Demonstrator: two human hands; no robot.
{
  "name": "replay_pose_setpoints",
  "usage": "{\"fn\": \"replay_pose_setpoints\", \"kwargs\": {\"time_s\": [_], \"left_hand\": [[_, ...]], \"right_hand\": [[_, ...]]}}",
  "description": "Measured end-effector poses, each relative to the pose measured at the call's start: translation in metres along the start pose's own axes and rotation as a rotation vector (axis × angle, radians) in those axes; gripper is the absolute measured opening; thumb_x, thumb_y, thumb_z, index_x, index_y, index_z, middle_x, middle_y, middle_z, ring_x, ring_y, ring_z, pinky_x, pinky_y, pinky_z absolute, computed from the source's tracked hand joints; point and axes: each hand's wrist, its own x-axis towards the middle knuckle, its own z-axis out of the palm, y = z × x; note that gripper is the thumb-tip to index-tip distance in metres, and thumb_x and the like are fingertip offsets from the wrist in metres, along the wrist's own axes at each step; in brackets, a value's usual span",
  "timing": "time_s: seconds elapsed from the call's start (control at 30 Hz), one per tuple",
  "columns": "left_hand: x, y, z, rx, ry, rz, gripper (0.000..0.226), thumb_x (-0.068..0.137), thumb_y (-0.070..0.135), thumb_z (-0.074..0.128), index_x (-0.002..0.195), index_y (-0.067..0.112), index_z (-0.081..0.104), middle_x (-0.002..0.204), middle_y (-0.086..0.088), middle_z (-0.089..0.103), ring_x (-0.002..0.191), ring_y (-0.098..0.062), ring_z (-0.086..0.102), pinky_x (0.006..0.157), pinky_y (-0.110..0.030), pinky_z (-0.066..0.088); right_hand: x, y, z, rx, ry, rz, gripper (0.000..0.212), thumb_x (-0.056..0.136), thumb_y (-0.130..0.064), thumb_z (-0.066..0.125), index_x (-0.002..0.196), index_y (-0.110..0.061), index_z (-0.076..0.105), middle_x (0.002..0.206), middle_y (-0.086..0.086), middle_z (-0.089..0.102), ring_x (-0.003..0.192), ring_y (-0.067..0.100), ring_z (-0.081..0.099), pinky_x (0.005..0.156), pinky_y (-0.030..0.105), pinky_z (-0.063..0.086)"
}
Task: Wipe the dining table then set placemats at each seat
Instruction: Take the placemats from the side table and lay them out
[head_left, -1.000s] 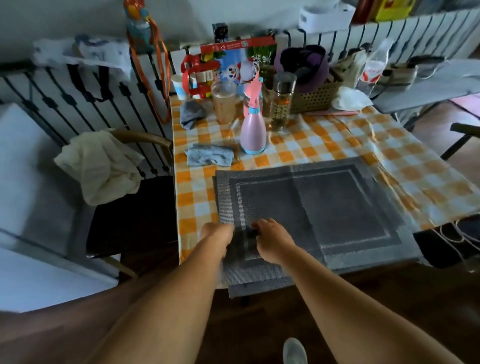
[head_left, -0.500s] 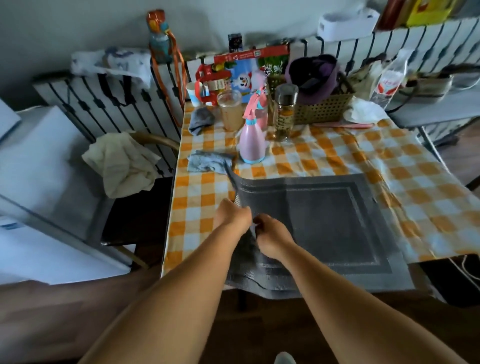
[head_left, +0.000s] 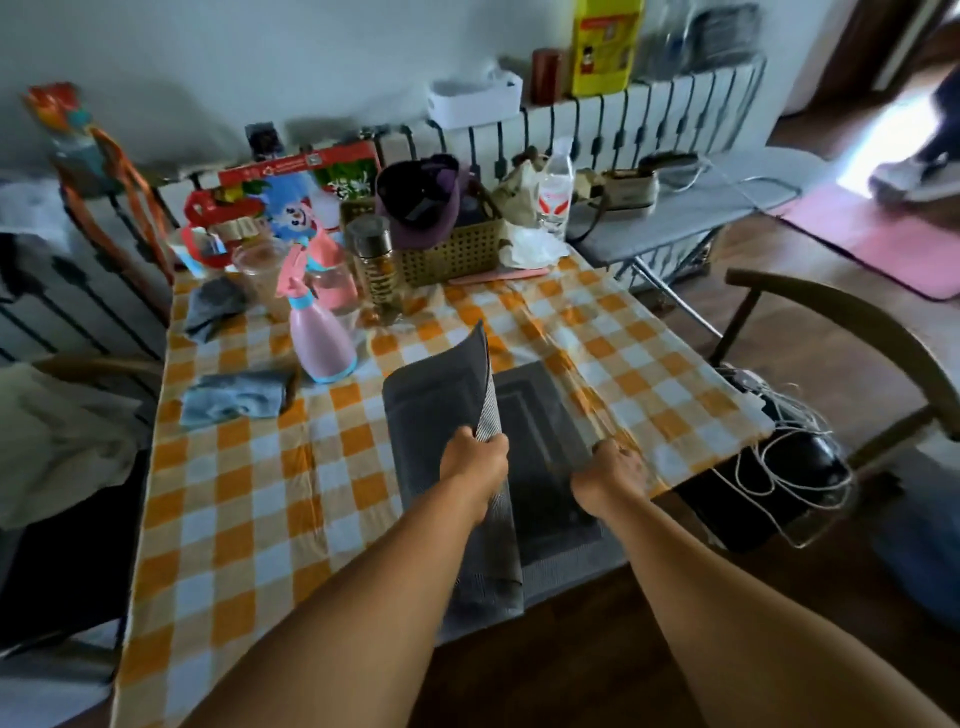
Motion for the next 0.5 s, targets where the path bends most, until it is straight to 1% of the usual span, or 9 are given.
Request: {"fn": "replay_pose_setpoints", "kwargs": {"time_s": [0.07, 0.13, 0.23, 0.33, 0.4, 0.47, 0.5], "left_hand": [[0.001, 0.000, 0.007, -0.036, -0.042, -0.018, 0.050, 0.087, 0.026, 0.049, 0.133, 0.007, 0.042, 0.132, -0.015, 0.050, 0.113, -0.033, 0.052, 0.091, -0.036, 0.044], [0.003, 0.000, 0.011, -0.045, -0.064, -0.041, 0.053, 0.087, 0.027, 0.050, 0.136, 0.010, 0.039, 0.134, -0.014, 0.049, 0.115, -0.032, 0.052, 0.094, -0.039, 0.046], [0.006, -0.001, 0.012, -0.062, -0.077, -0.066, 0.055, 0.088, 0.028, 0.049, 0.139, 0.012, 0.035, 0.136, -0.014, 0.047, 0.116, -0.032, 0.051, 0.097, -0.042, 0.045], [0.010, -0.003, 0.011, -0.058, -0.076, -0.070, 0.058, 0.089, 0.029, 0.049, 0.142, 0.014, 0.032, 0.138, -0.013, 0.044, 0.118, -0.032, 0.049, 0.099, -0.043, 0.044], [0.012, -0.005, 0.010, -0.074, -0.084, -0.073, 0.059, 0.089, 0.029, 0.049, 0.143, 0.015, 0.030, 0.139, -0.013, 0.044, 0.118, -0.031, 0.050, 0.096, -0.041, 0.045], [0.013, -0.006, 0.010, -0.084, -0.089, -0.074, 0.059, 0.089, 0.029, 0.050, 0.143, 0.016, 0.029, 0.140, -0.012, 0.044, 0.116, -0.030, 0.051, 0.089, -0.038, 0.046], [0.014, -0.006, 0.009, -0.087, -0.092, -0.072, 0.060, 0.089, 0.029, 0.050, 0.143, 0.016, 0.028, 0.140, -0.012, 0.043, 0.116, -0.029, 0.051, 0.089, -0.037, 0.045]], "right_hand": [[0.008, 0.007, 0.000, 0.017, -0.020, 0.027, 0.068, 0.081, -0.002, 0.055, 0.142, -0.011, 0.028, 0.140, 0.017, 0.036, 0.129, 0.036, 0.033, 0.107, 0.047, 0.031], [0.015, 0.010, 0.000, 0.026, -0.030, 0.026, 0.064, 0.082, -0.007, 0.057, 0.141, -0.009, 0.031, 0.138, 0.017, 0.038, 0.128, 0.037, 0.034, 0.107, 0.048, 0.032], [0.022, 0.009, -0.002, 0.038, -0.058, 0.007, 0.058, 0.081, -0.018, 0.062, 0.134, -0.011, 0.039, 0.125, 0.014, 0.048, 0.114, 0.034, 0.046, 0.098, 0.046, 0.043], [0.027, 0.005, -0.004, 0.056, -0.068, 0.035, 0.054, 0.081, -0.017, 0.063, 0.130, -0.010, 0.041, 0.119, 0.013, 0.049, 0.107, 0.031, 0.048, 0.093, 0.043, 0.046], [0.028, 0.004, -0.004, 0.029, -0.035, 0.032, 0.053, 0.080, -0.019, 0.065, 0.128, -0.010, 0.043, 0.120, 0.013, 0.048, 0.109, 0.031, 0.047, 0.093, 0.043, 0.046], [0.027, 0.003, -0.002, -0.063, 0.009, 0.001, 0.052, 0.079, -0.020, 0.067, 0.125, -0.013, 0.045, 0.119, 0.011, 0.047, 0.111, 0.031, 0.045, 0.095, 0.044, 0.044], [0.027, 0.003, 0.000, -0.096, 0.014, -0.013, 0.052, 0.079, -0.021, 0.067, 0.126, -0.014, 0.045, 0.120, 0.010, 0.047, 0.113, 0.031, 0.044, 0.097, 0.044, 0.043]]}}
